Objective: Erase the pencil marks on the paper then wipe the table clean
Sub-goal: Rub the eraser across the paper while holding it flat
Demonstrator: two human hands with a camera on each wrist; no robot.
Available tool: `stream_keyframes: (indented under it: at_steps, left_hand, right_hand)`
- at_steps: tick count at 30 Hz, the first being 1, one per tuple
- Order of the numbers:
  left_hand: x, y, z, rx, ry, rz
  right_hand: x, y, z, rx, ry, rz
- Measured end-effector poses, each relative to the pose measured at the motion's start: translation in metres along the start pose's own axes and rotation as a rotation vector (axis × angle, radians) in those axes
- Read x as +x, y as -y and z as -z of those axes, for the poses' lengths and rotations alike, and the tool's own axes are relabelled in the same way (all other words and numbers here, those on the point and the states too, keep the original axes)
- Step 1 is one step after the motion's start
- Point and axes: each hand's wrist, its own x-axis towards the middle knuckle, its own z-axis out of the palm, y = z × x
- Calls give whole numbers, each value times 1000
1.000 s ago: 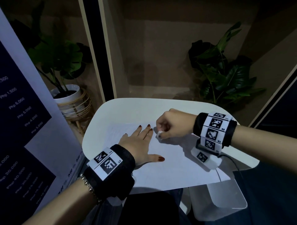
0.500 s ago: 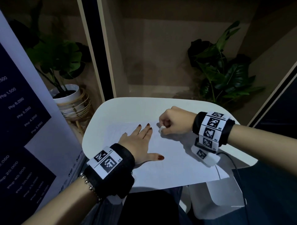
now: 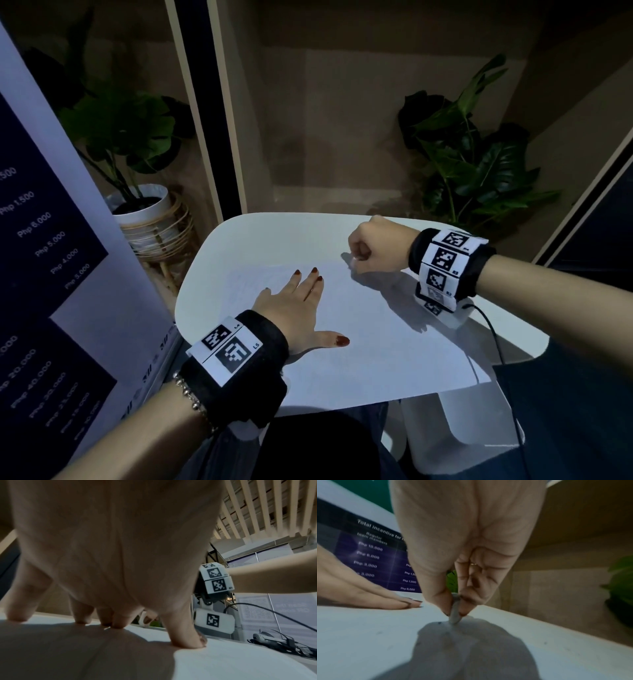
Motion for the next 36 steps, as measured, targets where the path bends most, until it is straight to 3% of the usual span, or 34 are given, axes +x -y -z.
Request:
stream_keyframes:
  at_steps: [6, 14, 17, 21, 28, 32, 36]
  left_hand:
    - [2, 1, -2, -15, -17, -6]
    - [1, 1, -1, -5, -3, -7]
    - [1, 1, -1, -4, -1, -8]
    - [1, 0, -1, -3, 1, -5]
    - [1, 0, -1, -10, 2, -7]
    - [1, 1, -2, -23, -3, 7]
    - [0, 1, -3, -35, -4, 31]
  right_hand:
    - [-15, 28, -17, 154, 114, 120]
    - [6, -29, 2, -14, 34, -81]
    - [7, -16, 2, 48, -3, -20]
    - [0, 5, -14, 60, 78, 75]
    - [10, -28, 4, -32, 89, -88]
    - [6, 7, 1, 40, 47, 29]
    - [-2, 36, -19, 129, 102, 130]
